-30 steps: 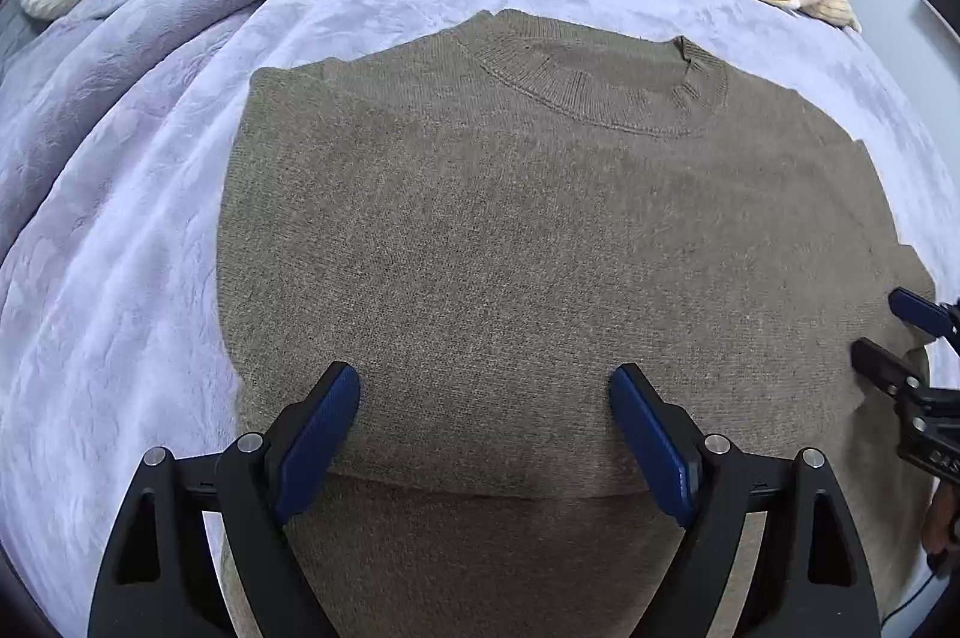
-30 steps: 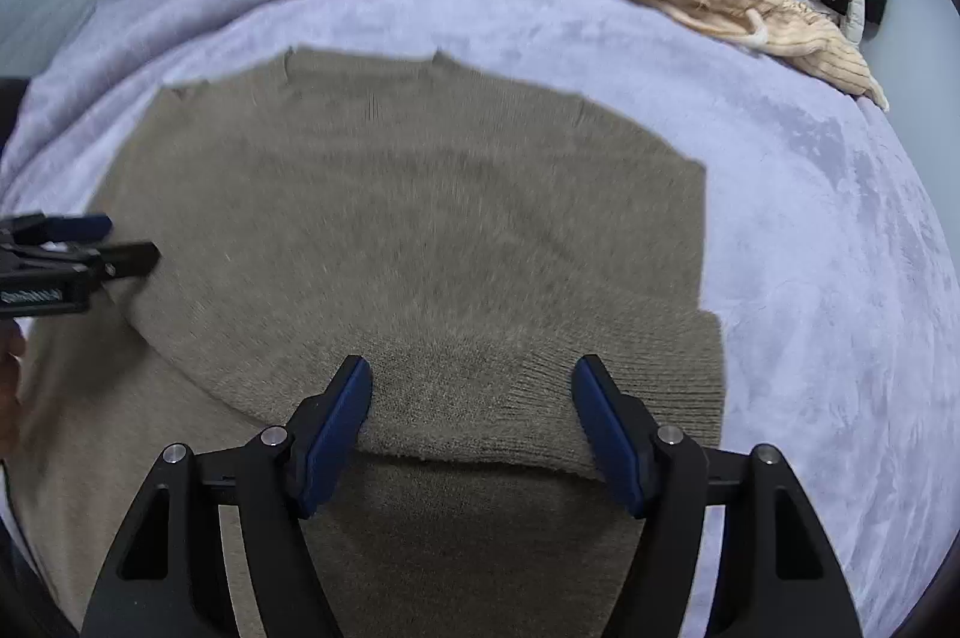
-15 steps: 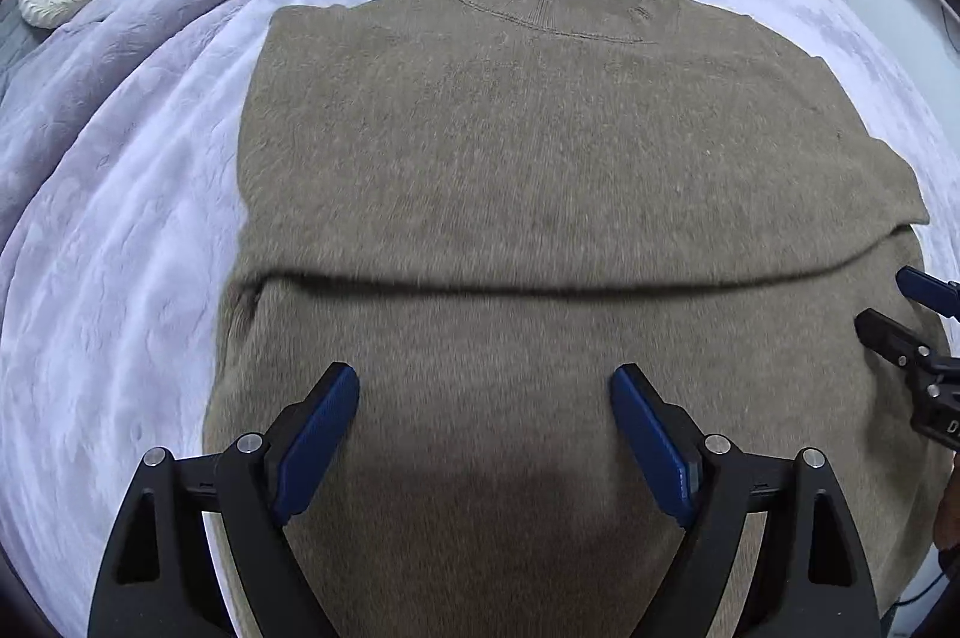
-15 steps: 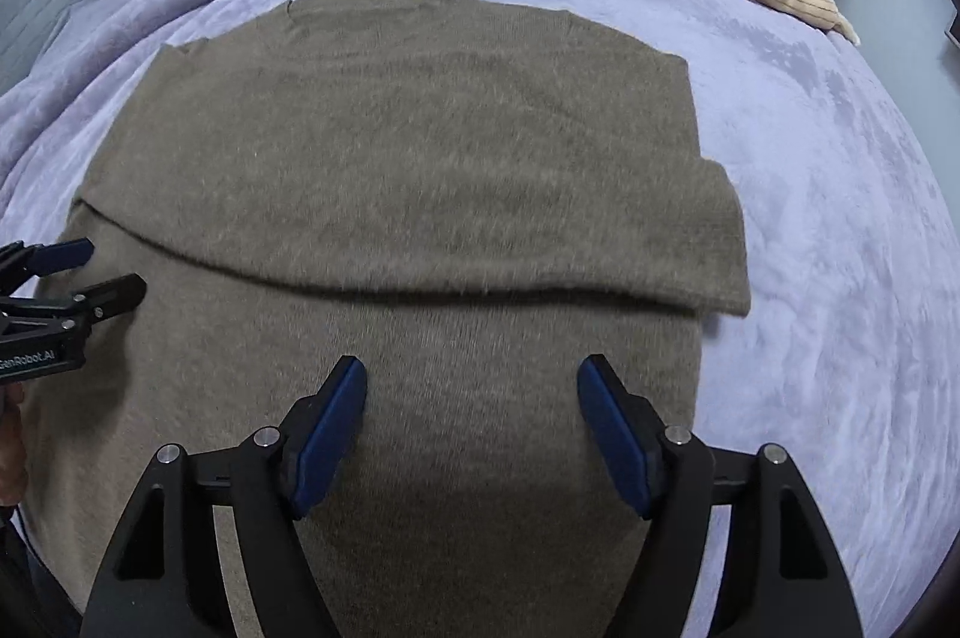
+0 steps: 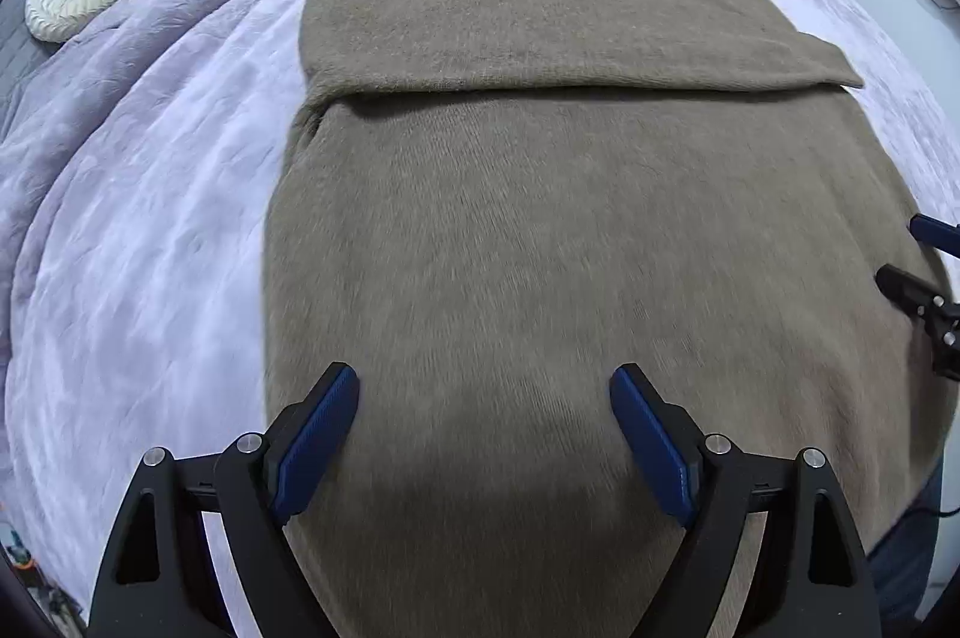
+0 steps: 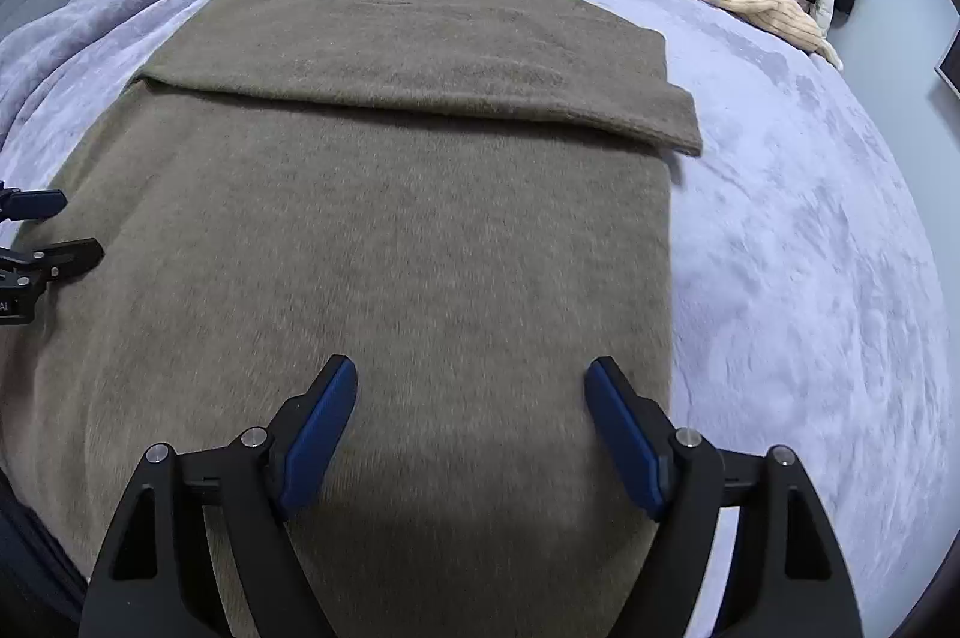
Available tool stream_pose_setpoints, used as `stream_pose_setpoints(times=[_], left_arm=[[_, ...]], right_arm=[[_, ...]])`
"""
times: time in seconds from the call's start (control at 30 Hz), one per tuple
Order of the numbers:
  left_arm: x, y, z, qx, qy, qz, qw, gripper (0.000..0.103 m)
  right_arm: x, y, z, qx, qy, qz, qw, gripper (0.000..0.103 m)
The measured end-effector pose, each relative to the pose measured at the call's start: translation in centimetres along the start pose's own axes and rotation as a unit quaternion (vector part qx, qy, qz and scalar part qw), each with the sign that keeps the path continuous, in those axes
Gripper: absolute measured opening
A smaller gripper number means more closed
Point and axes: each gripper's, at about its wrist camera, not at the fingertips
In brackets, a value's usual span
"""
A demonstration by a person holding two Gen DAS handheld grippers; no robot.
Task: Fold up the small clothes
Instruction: 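Fold the hem up toward the collar with the right gripper, then move both tools to the ribbed hem of the sweater, then grasp the ribbed hem with the left gripper while the right gripper grasps it too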
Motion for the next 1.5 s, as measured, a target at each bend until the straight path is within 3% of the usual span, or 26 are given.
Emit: stream_pose_setpoints(times=[0.1,0.23,0.3,0.37,0.43,0.63,0.8,0.9,1.07,1.17,1.27,1.3,1.37,1.43,1.5], left_arm=[[0.7,1.4,-2.6,0.049,-0.01,-0.009,0.9987,0.087],[2.3,0.1,-6.4,0.017,-0.061,0.006,0.998,0.087],[3.6,-0.3,-6.0,0.01,-0.057,0.008,0.9983,0.091],[4.7,0.1,-4.8,0.017,-0.033,0.003,0.9993,0.102],[6.0,0.6,-3.3,0.03,-0.013,0.001,0.9995,0.102],[9.6,2.2,-2.1,0.041,0.017,-0.007,0.999,0.102],[10.6,5.5,-0.2,0.042,0.064,-0.037,0.9964,0.102],[12.0,5.9,2.2,0.049,0.107,-0.035,0.9924,0.102],[13.7,3.4,4.6,0.118,0.168,-0.011,0.9787,0.102],[13.6,2.8,4.0,0.119,0.163,-0.01,0.9793,0.102],[12.7,2.4,3.0,0.146,0.168,-0.014,0.9748,0.102],[12.4,2.3,2.5,0.157,0.167,-0.015,0.9732,0.101],[12.0,2.2,1.3,0.167,0.153,-0.014,0.9739,0.087],[11.7,2.0,0.1,0.154,0.132,-0.018,0.979,0.087],[11.6,1.9,-0.1,0.158,0.132,-0.025,0.9783,0.087]], right_arm=[[0.5,3.4,0.3,-0.041,-0.014,-0.034,0.998,0.082],[0.2,4.9,5.5,-0.079,0.063,-0.056,0.993,0.082],[1.5,3.5,8.0,-0.054,0.119,-0.037,0.991,0.081],[3.4,2.8,8.2,-0.034,0.136,-0.047,0.989,0.082],[5.3,3.4,6.9,-0.044,0.124,-0.063,0.989,0.083],[10.2,4.9,3.8,-0.049,0.101,-0.055,0.992,0.085],[11.8,6.6,3.4,-0.023,0.105,-0.046,0.993,0.085],[12.5,7.7,1.5,-0.018,0.065,-0.044,0.997,0.086],[13.8,6.0,-2.8,-0.075,-0.045,-0.006,0.996,0.086],[13.9,4.7,-2.6,-0.11,-0.051,0.001,0.993,0.086],[13.8,4.0,-1.6,-0.111,-0.049,-0.007,0.993,0.085],[13.8,4.1,-1.4,-0.116,-0.052,-0.013,0.992,0.083],[13.9,4.3,-1.2,-0.129,-0.055,-0.021,0.99,0.074],[13.9,4.4,-1.3,-0.142,-0.059,-0.025,0.988,0.062],[14.1,4.5,-1.3,-0.154,-0.063,-0.028,0.986,0.054]])
Point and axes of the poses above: each gripper's, at about its wrist camera, not at the fingertips, and y roughly against the way its jaws point, z to its left, x to its underside, and after that the axes turned 10 degrees about x, right-handed
